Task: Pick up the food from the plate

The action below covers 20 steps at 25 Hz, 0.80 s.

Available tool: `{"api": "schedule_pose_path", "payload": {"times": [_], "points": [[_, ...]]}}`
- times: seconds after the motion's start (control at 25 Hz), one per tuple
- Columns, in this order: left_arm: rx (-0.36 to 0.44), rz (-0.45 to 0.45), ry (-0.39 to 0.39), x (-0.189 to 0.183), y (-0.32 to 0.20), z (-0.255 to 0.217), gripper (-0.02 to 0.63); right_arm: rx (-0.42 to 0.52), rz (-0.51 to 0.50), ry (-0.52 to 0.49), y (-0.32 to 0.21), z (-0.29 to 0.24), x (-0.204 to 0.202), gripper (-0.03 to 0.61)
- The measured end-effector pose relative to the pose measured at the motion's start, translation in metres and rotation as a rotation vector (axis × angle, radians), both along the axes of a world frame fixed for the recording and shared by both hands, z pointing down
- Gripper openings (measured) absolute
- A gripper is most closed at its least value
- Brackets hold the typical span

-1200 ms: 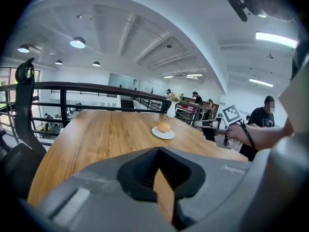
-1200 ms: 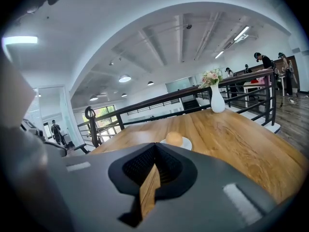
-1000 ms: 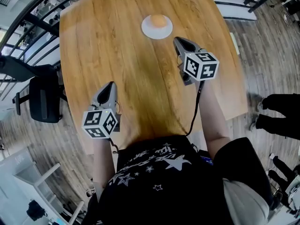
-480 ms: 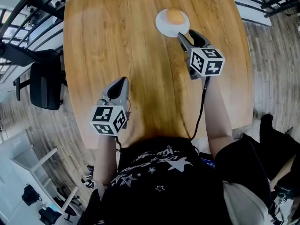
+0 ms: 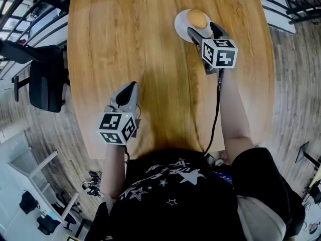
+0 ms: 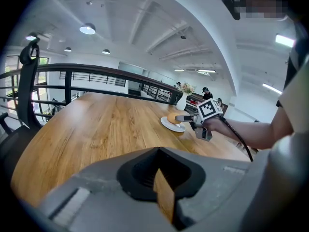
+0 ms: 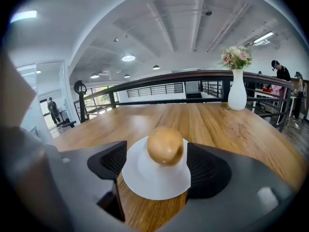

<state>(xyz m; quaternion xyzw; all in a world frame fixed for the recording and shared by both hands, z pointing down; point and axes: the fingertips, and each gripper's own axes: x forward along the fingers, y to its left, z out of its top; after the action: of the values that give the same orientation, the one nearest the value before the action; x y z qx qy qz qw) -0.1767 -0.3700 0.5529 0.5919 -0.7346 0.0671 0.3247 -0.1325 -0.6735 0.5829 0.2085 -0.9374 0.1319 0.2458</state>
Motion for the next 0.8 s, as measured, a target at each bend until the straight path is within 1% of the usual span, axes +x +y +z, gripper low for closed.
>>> {"api": "schedule_pose_path", "payload": {"times": [0.24, 0.52, 0.56, 0.6, 0.72, 0.8], "points": [[-0.014, -0.01, 0.008, -0.008, 0.002, 0.008, 0.002, 0.023, -0.006, 0.072, -0.012, 0.019, -0.018, 0.38], [-0.023, -0.028, 0.012, -0.008, 0.01, 0.011, 0.002, 0.009, 0.008, 0.082, -0.02, 0.025, -0.028, 0.38], [-0.024, -0.029, 0.012, -0.007, 0.011, 0.011, 0.002, 0.007, 0.016, 0.086, -0.022, 0.026, -0.028, 0.376], [-0.025, -0.029, 0.012, -0.006, 0.012, 0.011, 0.002, 0.006, 0.025, 0.092, -0.023, 0.026, -0.026, 0.332], [-0.026, -0.036, 0.006, -0.006, 0.018, 0.01, 0.002, -0.003, 0.029, 0.111, -0.022, 0.027, -0.023, 0.321], [-0.026, -0.042, 0.002, -0.006, 0.021, 0.01, 0.002, -0.024, 0.026, 0.101, -0.018, 0.027, -0.021, 0.319]]}}
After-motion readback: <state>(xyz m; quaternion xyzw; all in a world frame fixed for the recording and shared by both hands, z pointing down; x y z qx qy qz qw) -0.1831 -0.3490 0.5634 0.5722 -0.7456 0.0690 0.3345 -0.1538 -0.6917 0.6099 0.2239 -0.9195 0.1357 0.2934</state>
